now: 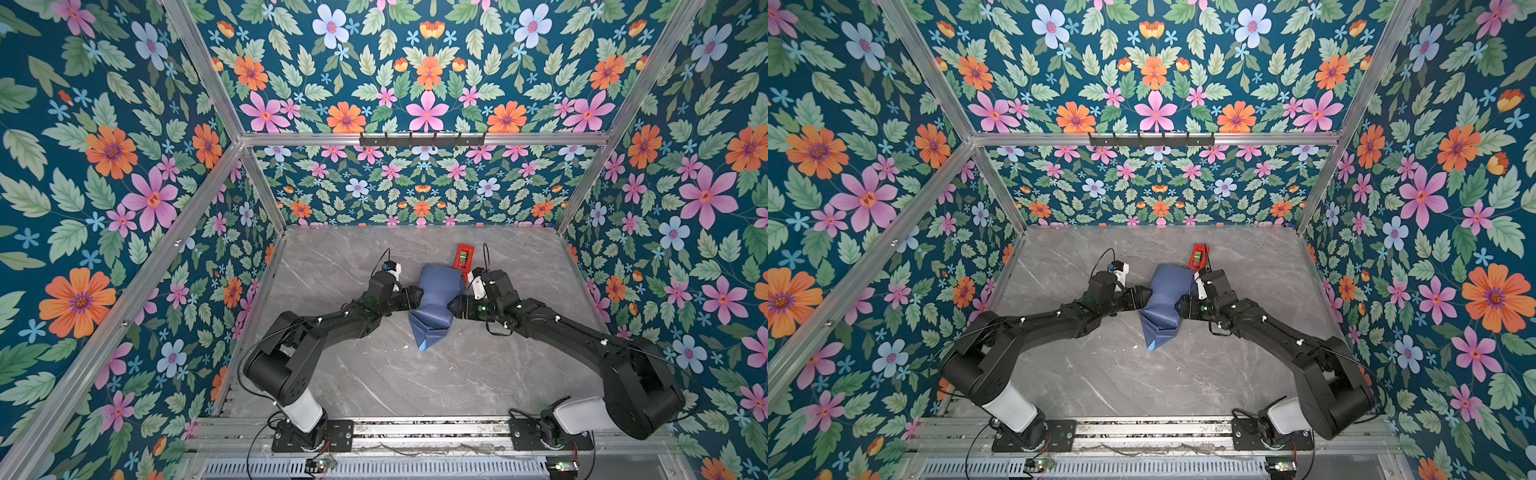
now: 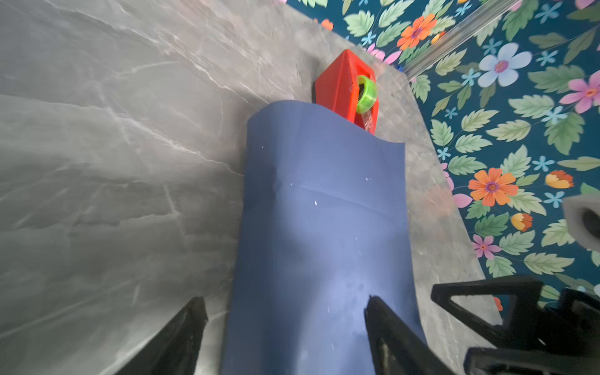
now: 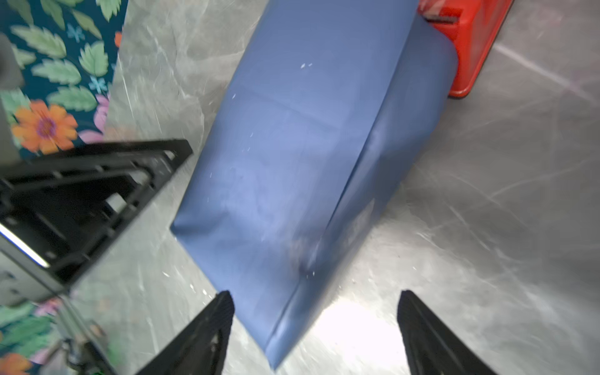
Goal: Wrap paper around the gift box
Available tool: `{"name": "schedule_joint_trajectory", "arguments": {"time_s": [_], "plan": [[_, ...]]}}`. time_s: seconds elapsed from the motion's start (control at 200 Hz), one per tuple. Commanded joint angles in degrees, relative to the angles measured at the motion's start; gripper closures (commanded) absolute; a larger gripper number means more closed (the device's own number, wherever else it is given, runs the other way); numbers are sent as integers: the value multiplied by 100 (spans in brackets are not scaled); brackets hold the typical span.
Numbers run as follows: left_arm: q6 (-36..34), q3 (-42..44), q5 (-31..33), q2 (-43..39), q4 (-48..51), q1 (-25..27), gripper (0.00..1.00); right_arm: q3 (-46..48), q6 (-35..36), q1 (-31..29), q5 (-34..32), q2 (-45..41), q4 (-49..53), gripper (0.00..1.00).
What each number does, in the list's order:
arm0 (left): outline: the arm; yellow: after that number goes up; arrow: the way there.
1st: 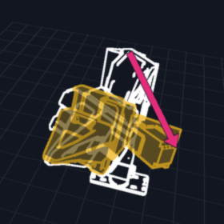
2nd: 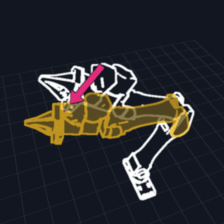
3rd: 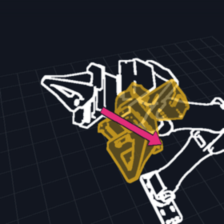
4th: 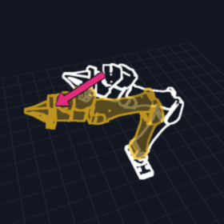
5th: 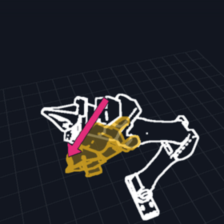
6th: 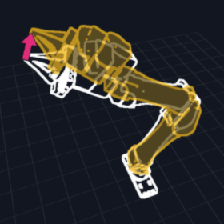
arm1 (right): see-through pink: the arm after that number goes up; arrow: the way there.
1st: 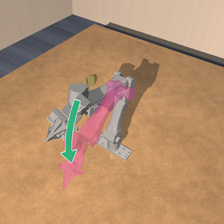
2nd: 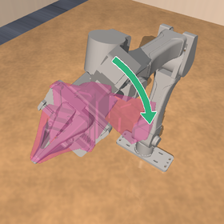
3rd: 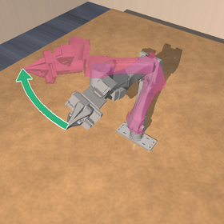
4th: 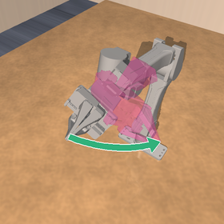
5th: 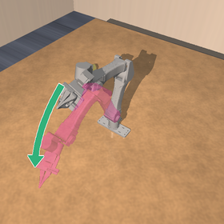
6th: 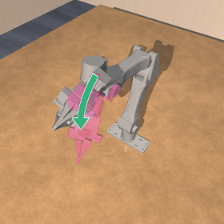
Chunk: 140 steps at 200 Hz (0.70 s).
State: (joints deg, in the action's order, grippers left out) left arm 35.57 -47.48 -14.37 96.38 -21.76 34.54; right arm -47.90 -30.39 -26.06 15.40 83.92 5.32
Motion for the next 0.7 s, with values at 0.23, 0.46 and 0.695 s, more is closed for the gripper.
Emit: {"name": "schedule_joint_trajectory", "arguments": {"time_s": [0.23,0.46,0.695], "plan": [[290,832,-739,-435,-539,5,31,-676,-544,198,1390,1221,-699,27],[784,2109,517,-1754,-498,8,26,-1643,263,222,1163,1844,262,25],[715,3061,1515,-3289,-48,566,43,-1749,1171,173,201,1202,1217,26]]}}
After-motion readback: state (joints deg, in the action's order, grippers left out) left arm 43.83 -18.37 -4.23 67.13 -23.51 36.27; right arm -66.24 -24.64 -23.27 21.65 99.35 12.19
